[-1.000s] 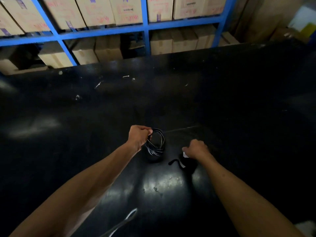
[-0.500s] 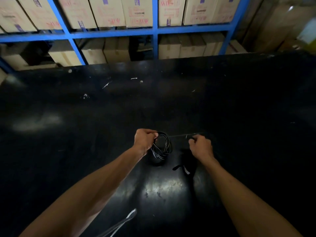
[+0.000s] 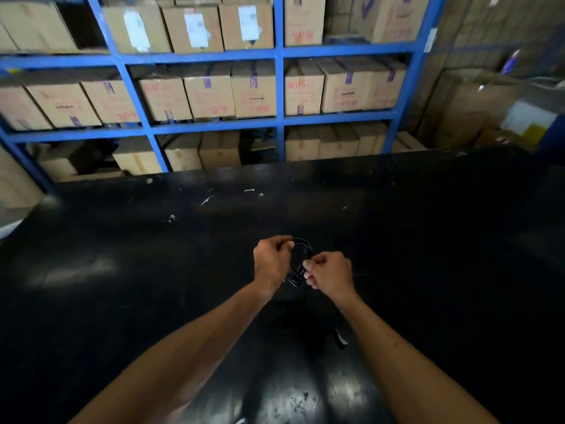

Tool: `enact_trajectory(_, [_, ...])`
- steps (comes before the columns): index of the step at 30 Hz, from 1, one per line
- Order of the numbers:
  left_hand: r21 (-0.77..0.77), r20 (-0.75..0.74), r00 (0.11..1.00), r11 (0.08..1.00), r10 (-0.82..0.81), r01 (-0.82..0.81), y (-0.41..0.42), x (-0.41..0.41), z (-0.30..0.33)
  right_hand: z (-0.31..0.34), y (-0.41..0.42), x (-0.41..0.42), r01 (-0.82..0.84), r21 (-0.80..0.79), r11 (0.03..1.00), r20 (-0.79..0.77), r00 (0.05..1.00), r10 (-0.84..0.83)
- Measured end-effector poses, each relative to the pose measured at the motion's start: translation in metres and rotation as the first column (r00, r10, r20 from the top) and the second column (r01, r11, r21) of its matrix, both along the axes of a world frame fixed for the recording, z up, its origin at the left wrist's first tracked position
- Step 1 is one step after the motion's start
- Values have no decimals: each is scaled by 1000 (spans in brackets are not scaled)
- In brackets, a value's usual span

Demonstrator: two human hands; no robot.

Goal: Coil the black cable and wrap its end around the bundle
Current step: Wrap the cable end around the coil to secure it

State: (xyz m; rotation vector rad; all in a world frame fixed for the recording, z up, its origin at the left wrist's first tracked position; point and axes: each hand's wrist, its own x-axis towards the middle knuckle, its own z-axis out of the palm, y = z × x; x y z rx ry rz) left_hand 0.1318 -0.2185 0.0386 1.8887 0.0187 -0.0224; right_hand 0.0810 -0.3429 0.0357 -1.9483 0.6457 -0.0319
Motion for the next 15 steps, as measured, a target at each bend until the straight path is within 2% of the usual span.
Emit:
enact_trajectory(2, [-18,7,999,999,-33,33,-1,-4,8,9,2,1,70,91,993,1,998,-70])
enact_trajectory(4, [-48,11,999,997,-53,54,-2,-9,13,19,6,3,174,292,940,-23,984,-175])
enact_trajectory(7, [-93,24,999,995,-40,42,-2,-13,22,33,15,3,251,582,773,-64,962,-264])
enact_trajectory(9, [-107,36,999,994,-29,33,0,-14,28,41,19,3,258,687,680,-96,959,-268])
enact_trajectory(11, [-131,35,999,991,-23,27,1,-17,33,48,22,2,254,745,617,-119,960,-253])
enact_trajectory(15, [-135,45,998,990,-38,43,1,-22,42,53,25,0,241,679,694,-105,967,-233])
